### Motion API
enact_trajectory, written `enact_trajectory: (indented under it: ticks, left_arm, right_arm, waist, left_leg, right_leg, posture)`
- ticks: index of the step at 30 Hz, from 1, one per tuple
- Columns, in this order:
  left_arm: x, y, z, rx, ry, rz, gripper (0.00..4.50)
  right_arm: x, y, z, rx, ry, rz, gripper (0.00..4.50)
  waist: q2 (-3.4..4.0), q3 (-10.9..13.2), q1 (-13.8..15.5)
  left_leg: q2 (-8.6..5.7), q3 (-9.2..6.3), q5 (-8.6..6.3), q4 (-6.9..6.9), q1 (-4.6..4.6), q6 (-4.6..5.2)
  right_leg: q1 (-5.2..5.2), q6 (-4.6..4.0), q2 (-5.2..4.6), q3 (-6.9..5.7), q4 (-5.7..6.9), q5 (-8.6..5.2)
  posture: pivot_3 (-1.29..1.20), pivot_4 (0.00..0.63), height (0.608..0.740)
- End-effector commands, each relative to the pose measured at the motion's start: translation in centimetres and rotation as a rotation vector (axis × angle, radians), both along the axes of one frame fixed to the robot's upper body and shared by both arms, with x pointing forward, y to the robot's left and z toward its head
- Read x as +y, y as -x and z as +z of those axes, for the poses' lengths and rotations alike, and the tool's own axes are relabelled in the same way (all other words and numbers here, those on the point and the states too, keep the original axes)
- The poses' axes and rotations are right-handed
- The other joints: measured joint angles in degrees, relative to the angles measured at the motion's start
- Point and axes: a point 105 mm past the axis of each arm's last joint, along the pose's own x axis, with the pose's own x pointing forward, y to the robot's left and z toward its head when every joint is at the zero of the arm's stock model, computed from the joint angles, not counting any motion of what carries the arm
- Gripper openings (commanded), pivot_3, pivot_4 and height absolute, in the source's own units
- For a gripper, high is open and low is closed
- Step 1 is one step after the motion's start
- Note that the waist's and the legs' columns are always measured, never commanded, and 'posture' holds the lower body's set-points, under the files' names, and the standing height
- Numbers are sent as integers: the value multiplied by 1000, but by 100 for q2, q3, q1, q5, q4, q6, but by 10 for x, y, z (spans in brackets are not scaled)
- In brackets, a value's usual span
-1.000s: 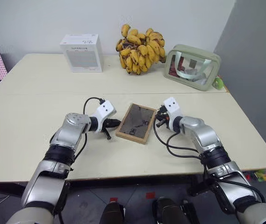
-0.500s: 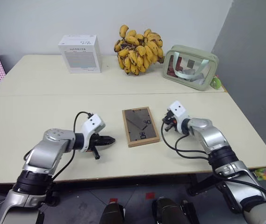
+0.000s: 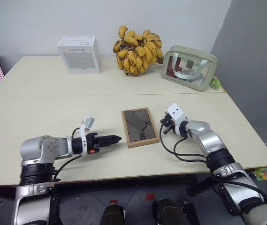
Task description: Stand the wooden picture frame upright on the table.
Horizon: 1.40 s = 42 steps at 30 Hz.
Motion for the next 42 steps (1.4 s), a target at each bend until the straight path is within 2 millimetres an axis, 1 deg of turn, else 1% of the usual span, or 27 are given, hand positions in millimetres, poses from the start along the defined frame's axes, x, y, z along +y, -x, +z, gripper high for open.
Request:
enact_trajectory:
  ticks: [1,3,4,6,9,12,14,16,17,20,23,24,26,28,31,32,33,34,36,38,40,42]
  left_arm:
    - [-6,-5,-17,19,-10,40,4071]
    - [-12,-5,-23,21,-8,33,4483]
    - [-16,-5,-24,19,2,24,4495]
    - [-24,-6,-23,16,21,11,4495]
    - [-32,-8,-22,-4,29,1,4495]
    - [-34,-11,-19,-32,40,8,4495]
    - [-32,-13,-12,-41,76,20,4148]
    - [-32,-11,-8,-56,94,10,3915]
    - [-31,-11,-7,-61,96,14,3664]
    - [-35,-11,-8,-78,76,15,3128]
    - [-38,-15,-13,-105,27,27,2437]
    - [-39,-17,-12,-117,21,35,2226]
    - [-42,-22,-6,-133,41,51,1885]
    - [-43,-24,1,-147,56,54,1611]
    - [-42,-27,9,-169,36,58,1362]
    - [-41,-27,15,-191,21,43,1320]
    - [-41,-24,26,-238,7,6,1313]
    - [-41,-22,40,-282,21,-27,1311]
    - [-41,-19,63,-343,52,-64,1311]
    - [-39,-19,79,-404,48,-87,1311]
    - [-38,-19,87,-444,39,-97,1311]
    - [-35,-19,95,-477,42,-112,1311]
  right_arm:
    - [29,9,9,-25,-50,52,0]
    - [41,15,8,-17,-72,68,0]
    - [47,18,8,-13,-83,78,0]
    - [54,22,8,-9,-95,83,0]
    - [51,22,7,-8,-92,69,0]
    - [38,21,3,-5,-67,45,0]
    - [26,19,0,0,-50,17,0]
    - [17,19,-3,6,-42,-2,0]
    - [14,20,-4,9,-41,-9,0]
    - [9,21,-4,17,-63,-31,0]
    - [9,20,-1,7,-79,-40,0]
    - [6,18,4,-6,-92,-52,0]
    - [-4,12,21,-51,-130,-78,0]
    - [-7,13,36,-70,-180,-52,0]
    - [-9,24,57,-49,-252,31,0]
    - [-8,30,68,-30,-279,86,0]
    - [-7,36,81,-11,-311,138,0]
    - [-4,40,96,18,-360,185,173]
    - [3,45,116,53,-419,254,500]
    - [10,46,132,82,-458,300,897]
    - [15,44,140,102,-474,324,1302]
    - [20,40,144,123,-483,344,1818]
  waist:
    - [7,-5,1]
    - [13,-9,3]
    - [14,-10,2]
    - [15,-11,3]
    - [17,-14,14]
    - [18,-15,40]
    - [18,-15,56]
    - [19,-15,62]
    - [19,-15,61]
    - [18,-16,63]
    - [18,-16,70]
    - [18,-16,71]
    - [18,-16,98]
    - [18,-16,124]
    - [17,-16,109]
    - [17,-16,98]
    - [17,-15,90]
    - [17,-14,79]
    - [19,-3,29]
    - [20,-3,6]
    - [20,-3,-2]
    - [20,-4,1]
  left_leg:
    - [-1,0,0,-3,6,0]
    - [-1,-1,0,-3,17,0]
    - [-1,-1,0,-3,27,0]
    - [-4,-1,0,-1,57,-1]
    - [-10,-2,0,3,73,0]
    - [-13,-3,2,3,75,3]
    - [-15,-2,3,4,73,5]
    - [-11,-3,4,-1,65,6]
    - [-11,-2,4,-2,62,7]
    - [-11,4,0,-15,57,11]
    - [-14,2,0,-46,58,11]
    - [-13,2,0,-54,59,11]
    - [-13,-1,1,-74,61,11]
    - [-12,-3,1,-75,58,11]
    - [-14,3,1,-73,57,11]
    - [-14,4,1,-73,57,11]
    - [-13,4,1,-73,60,11]
    - [-12,3,1,-74,60,11]
    - [-7,-2,1,-76,60,11]
    - [-5,2,1,-80,51,11]
    - [0,-1,1,-83,52,11]
    - [0,-1,1,-96,52,11]
  right_leg:
    - [5,0,0,0,3,0]
    - [14,-2,0,0,5,-1]
    - [23,-2,0,0,6,-1]
    - [54,-2,-3,2,3,-1]
    - [83,-3,-15,1,-14,-2]
    - [94,-3,-23,1,-39,-2]
    - [97,-3,-28,1,-53,-2]
    - [101,-3,-27,-5,-80,-1]
    - [101,-3,-27,-4,-85,-1]
    - [101,-1,-27,-3,-94,-1]
    - [95,1,-25,-7,-92,1]
    - [92,1,-24,-8,-92,1]
    - [89,0,-21,-11,-94,0]
    - [89,-1,-19,-15,-98,-1]
    - [91,1,-21,-7,-106,0]
    - [90,1,-21,-5,-106,0]
    - [91,2,-21,-6,-105,0]
    - [90,2,-19,-7,-104,0]
    - [87,1,-13,-10,-100,0]
    - [60,-4,-11,-7,-90,3]
    - [57,-7,-5,-11,-88,3]
    - [56,-14,-3,-13,-92,-1]
  posture:
    - [0,150,740]
    - [0,150,740]
    - [0,150,740]
    - [0,150,740]
    - [0,150,740]
    - [0,150,740]
    - [0,150,740]
    - [0,150,740]
    - [0,150,740]
    - [0,150,740]
    - [0,150,740]
    - [0,150,740]
    - [0,150,740]
    - [0,150,740]
    - [0,150,740]
    - [0,150,740]
    - [0,150,740]
    - [0,150,740]
    - [0,150,740]
    - [0,150,740]
    - [0,150,740]
    - [0,150,740]
